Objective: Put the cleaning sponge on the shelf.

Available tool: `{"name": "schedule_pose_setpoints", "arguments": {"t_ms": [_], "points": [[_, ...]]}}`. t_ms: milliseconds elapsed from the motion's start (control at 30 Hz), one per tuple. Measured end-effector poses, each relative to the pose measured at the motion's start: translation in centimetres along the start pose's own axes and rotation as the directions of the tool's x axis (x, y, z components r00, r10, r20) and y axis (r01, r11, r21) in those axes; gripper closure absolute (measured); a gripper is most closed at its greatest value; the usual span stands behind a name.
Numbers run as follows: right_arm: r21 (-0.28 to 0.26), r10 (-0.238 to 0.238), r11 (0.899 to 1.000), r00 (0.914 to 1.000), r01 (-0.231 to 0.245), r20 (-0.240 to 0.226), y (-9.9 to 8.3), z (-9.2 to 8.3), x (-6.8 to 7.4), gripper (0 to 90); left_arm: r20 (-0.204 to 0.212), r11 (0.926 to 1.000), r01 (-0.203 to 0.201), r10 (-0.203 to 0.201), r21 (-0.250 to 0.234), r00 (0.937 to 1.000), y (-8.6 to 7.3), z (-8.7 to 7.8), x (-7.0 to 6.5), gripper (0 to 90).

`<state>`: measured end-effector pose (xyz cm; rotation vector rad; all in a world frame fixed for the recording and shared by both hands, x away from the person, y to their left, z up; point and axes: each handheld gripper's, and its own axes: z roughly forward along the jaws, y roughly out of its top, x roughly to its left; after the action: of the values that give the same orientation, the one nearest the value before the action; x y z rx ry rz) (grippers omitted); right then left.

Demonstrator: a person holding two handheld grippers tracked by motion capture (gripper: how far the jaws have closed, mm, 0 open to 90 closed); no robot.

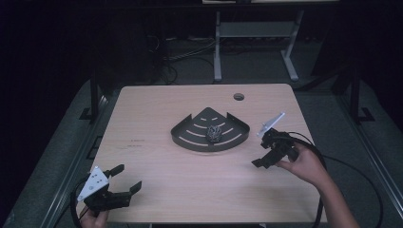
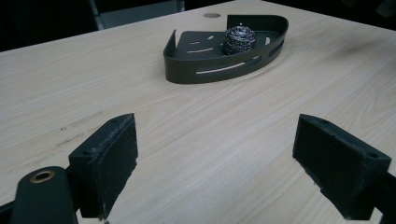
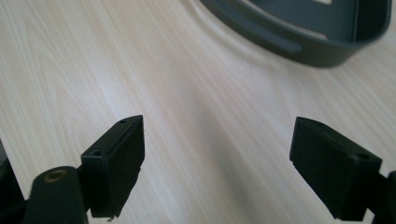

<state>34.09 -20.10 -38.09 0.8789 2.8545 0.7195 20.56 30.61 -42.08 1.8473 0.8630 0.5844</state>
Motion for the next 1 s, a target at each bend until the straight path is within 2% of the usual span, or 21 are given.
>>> {"name": "schedule_pose_setpoints", "arguments": {"t_ms": [233, 567, 1000], "points": [[-0.028, 0.030, 0.999, 0.9996, -0.030, 0.002, -2.5, -0.3, 0.4, 17.5, -0.001, 1.0000, -0.002, 0.002, -0.003, 1.0000, 0.0, -0.1, 0.0, 13.2], [-0.019, 0.070, 0.997, 0.9975, -0.070, -0.005, -5.9, 0.5, 0.9, 17.6, -0.004, 1.0000, -0.005, 0.005, 0.002, 1.0000, 0.0, -0.1, 0.0, 13.3], [-0.014, 0.099, 0.995, 0.9951, -0.099, 0.002, -8.3, 0.3, 1.5, 17.6, -0.004, 1.0000, -0.007, 0.007, -0.003, 1.0000, -0.1, -0.2, 0.0, 13.3]]}}
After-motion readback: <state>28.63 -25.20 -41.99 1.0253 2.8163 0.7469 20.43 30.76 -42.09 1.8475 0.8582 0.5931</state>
